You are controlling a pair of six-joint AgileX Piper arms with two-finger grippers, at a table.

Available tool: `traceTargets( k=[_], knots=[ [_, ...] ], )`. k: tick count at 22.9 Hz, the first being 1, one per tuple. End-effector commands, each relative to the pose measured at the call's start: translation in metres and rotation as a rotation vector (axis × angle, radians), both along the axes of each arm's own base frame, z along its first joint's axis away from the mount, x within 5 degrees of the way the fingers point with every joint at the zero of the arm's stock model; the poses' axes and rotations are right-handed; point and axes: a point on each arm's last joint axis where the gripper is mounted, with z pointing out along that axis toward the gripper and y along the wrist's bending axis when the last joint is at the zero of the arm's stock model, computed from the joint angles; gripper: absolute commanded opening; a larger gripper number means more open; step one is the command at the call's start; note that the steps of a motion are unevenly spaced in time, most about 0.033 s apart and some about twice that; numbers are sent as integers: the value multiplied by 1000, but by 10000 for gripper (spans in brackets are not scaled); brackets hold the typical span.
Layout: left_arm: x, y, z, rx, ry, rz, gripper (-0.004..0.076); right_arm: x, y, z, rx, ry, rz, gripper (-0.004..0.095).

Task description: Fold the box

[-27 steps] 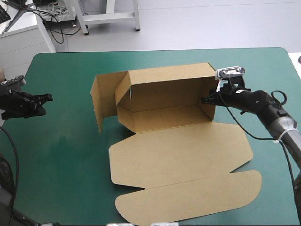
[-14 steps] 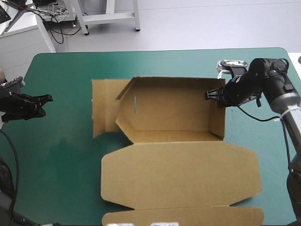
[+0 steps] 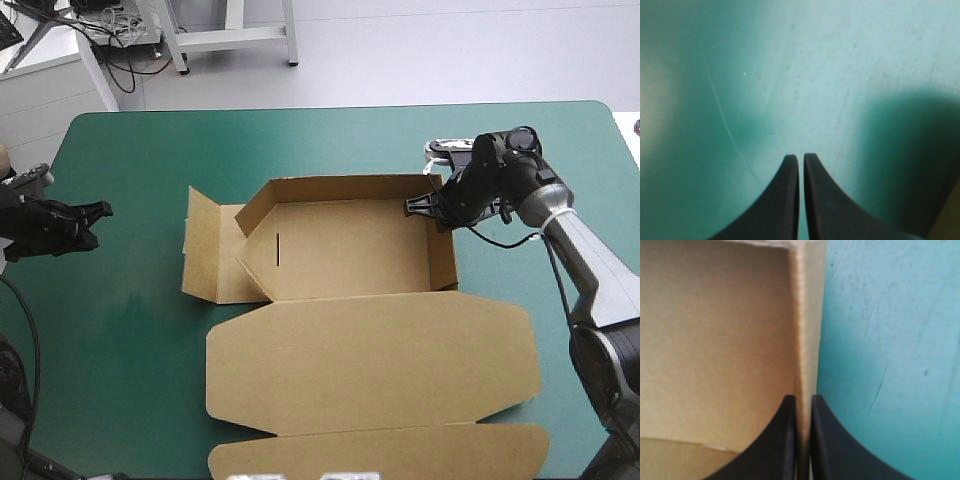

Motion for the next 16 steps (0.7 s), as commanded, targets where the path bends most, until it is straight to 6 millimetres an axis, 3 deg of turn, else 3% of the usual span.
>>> traceTargets(
  k=[1, 7, 9, 12, 13, 14, 15, 16],
  knots=[
    [-4, -3, 24, -2, -88, 24, 15, 8, 0, 9, 22, -56, -20, -1],
    [-4, -2, 24, 6, -93, 23, 15, 16, 2, 10, 33, -93, -26, 21],
    [-4, -2, 24, 6, -93, 23, 15, 16, 2, 10, 31, -95, -22, 121],
    [-4, -2, 24, 6, -93, 23, 15, 16, 0, 11, 41, -93, -29, 324],
    [-4, -2, 24, 6, -93, 23, 15, 16, 0, 17, 40, -94, -29, 500],
    [-4, -2, 24, 6, -93, 23, 15, 16, 0, 20, 40, -97, -26, 582],
    [-4, -2, 24, 6, -93, 23, 15, 15, 0, 33, 42, -102, -21, 716],
    [-4, -2, 24, 6, -93, 23, 15, 14, -1, 49, 41, -115, -15, 781]
  ],
)
